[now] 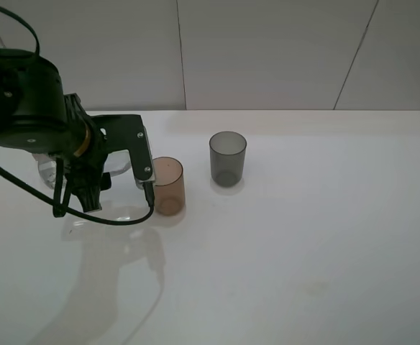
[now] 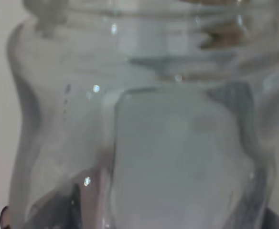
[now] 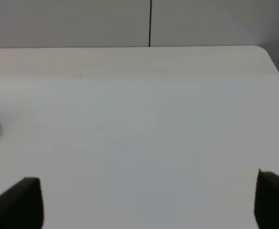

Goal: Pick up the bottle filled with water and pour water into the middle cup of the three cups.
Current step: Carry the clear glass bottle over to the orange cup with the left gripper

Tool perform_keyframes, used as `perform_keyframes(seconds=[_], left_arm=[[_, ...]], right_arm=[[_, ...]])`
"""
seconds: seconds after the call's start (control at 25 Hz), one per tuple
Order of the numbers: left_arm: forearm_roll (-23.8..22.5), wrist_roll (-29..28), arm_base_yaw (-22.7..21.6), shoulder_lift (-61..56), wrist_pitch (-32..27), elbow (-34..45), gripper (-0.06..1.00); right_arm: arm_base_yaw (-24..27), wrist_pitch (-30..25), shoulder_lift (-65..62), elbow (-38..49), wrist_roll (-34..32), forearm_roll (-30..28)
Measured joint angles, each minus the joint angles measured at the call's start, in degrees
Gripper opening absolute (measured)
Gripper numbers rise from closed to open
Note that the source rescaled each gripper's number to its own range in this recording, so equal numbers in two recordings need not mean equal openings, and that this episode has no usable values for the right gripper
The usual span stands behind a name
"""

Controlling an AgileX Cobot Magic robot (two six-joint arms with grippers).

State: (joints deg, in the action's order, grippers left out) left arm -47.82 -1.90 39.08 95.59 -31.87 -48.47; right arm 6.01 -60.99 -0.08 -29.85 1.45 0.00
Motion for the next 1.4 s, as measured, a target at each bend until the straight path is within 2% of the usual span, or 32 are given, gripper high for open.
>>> perform_keyframes(seconds=[0.32,0.8,1.4], left_arm=[[-3.9,0.0,0.0,1.2,-2.1,-0.8,0.01],[-11.1,0.0,0.0,1.2,-1.6,-0.8,0.01],[-17.6,0.0,0.0,1.2,-1.5,-0.8,0.01]], right_arm=[[0.0,0.0,0.0,0.0,0.0,0.0],[0.0,0.0,0.0,0.0,0.0,0.0],[0.0,0.0,0.0,0.0,0.0,0.0]])
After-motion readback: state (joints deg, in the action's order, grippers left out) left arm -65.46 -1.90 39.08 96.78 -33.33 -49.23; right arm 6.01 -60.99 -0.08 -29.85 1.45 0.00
